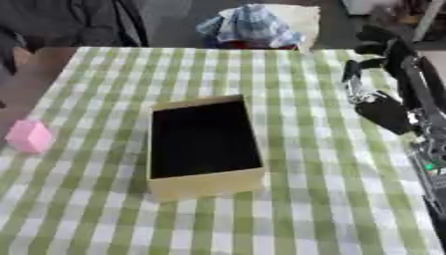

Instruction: Pick up objects on the table and place them in the box.

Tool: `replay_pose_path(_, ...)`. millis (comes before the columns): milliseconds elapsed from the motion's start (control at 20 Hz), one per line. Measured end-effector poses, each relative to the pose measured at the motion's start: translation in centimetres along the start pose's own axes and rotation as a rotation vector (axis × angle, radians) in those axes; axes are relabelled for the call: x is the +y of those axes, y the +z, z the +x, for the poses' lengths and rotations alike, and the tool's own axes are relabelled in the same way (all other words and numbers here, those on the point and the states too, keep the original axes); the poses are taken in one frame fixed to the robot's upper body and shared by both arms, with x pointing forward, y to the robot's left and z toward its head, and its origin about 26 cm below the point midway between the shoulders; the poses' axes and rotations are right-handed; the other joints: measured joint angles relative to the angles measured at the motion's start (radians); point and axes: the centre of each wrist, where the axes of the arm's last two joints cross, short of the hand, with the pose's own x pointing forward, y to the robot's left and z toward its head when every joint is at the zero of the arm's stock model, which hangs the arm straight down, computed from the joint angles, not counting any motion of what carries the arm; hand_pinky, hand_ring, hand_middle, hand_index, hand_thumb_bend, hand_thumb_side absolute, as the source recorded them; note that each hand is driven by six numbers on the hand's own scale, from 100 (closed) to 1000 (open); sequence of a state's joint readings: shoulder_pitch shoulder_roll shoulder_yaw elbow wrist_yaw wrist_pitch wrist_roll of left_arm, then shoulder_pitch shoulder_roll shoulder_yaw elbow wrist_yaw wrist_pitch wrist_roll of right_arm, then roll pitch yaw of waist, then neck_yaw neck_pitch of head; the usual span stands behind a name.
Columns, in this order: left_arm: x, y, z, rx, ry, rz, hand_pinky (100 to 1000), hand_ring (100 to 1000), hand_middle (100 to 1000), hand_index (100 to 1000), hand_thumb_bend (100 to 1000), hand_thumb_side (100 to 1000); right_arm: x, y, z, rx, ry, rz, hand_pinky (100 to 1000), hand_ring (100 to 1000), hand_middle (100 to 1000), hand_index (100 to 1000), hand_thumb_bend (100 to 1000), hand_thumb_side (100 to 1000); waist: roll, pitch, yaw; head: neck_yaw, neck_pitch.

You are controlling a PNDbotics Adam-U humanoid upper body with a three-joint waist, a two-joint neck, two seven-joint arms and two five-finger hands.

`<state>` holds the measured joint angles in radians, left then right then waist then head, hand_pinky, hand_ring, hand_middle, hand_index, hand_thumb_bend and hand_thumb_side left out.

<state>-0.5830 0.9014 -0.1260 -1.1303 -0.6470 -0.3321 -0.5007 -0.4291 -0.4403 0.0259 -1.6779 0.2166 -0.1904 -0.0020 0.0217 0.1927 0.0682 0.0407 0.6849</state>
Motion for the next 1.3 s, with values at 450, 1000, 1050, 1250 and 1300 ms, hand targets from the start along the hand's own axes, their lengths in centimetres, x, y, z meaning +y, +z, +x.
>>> replay_pose_path(450,-0.6,-2.2,0.2,-0.014,-0.020,-0.048,791,763,743,845,617,261,0.0,0.0,0.0,-0.001,-0.001,0.003,719,807,828,925,100,425,-0.006,0.000,-0.007,0.000,0.000)
replay_pose_path(1000,-0.6,-3.5,0.5,-0.001,-0.041,-0.009,791,758,734,836,569,214,0.2,0.0,0.0,-0.001,-0.003,0.009,719,807,828,925,100,426,-0.011,-0.001,-0.009,0.000,0.000)
replay_pose_path(1050,-0.6,-3.6,0.5,-0.001,-0.039,-0.009,791,757,730,833,565,217,0.2,0.0,0.0,-0.001,-0.003,0.009,719,807,827,925,100,426,-0.011,-0.001,-0.009,0.000,0.000)
replay_pose_path(1250,-1.0,-4.1,0.7,-0.008,-0.027,-0.030,786,744,702,815,548,227,0.2,0.0,0.0,-0.001,-0.003,0.009,719,807,827,925,100,430,-0.012,-0.001,-0.010,0.000,0.000)
replay_pose_path(1300,-1.2,-4.3,0.8,-0.010,-0.025,-0.037,783,739,693,808,541,222,0.2,0.0,0.0,-0.001,-0.004,0.009,719,807,827,925,100,430,-0.012,-0.001,-0.011,0.000,0.000)
